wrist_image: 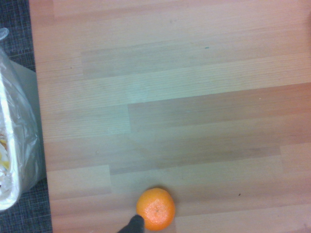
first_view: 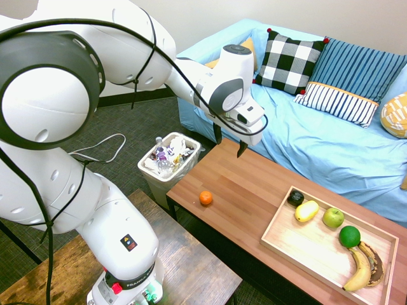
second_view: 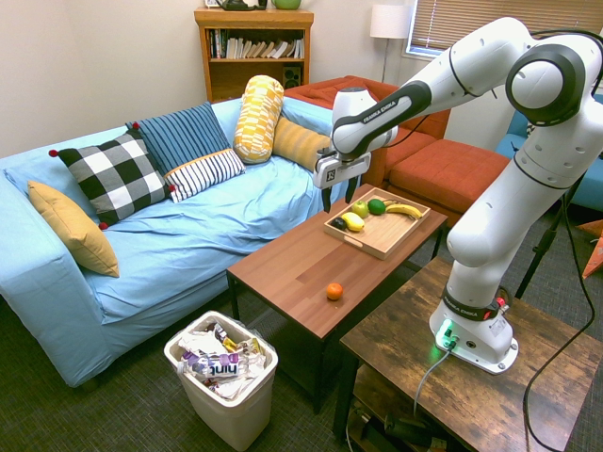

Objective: Put the tangerine in the tray

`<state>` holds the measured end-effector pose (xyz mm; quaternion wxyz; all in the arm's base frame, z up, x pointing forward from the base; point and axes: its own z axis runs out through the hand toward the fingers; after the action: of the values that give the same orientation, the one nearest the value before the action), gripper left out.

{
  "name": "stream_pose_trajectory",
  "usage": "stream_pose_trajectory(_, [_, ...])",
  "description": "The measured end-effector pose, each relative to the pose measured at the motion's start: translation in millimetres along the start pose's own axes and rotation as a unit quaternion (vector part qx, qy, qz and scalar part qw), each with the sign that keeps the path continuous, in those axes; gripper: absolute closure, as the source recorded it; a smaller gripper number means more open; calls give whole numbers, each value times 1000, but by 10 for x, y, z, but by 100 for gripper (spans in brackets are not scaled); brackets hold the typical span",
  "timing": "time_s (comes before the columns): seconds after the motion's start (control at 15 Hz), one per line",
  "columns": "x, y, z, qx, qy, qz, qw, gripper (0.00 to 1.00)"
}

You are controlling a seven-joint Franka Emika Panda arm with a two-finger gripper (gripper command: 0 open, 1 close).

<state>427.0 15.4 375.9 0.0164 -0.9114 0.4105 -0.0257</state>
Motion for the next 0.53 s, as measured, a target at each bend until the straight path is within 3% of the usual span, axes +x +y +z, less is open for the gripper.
stream_pose_trajectory(0.27, [-22,-43,134,-9,-6,-12,1000,0])
stream_pose_trajectory(0.53, [-137,-207,834,-18,-22,-18,999,0])
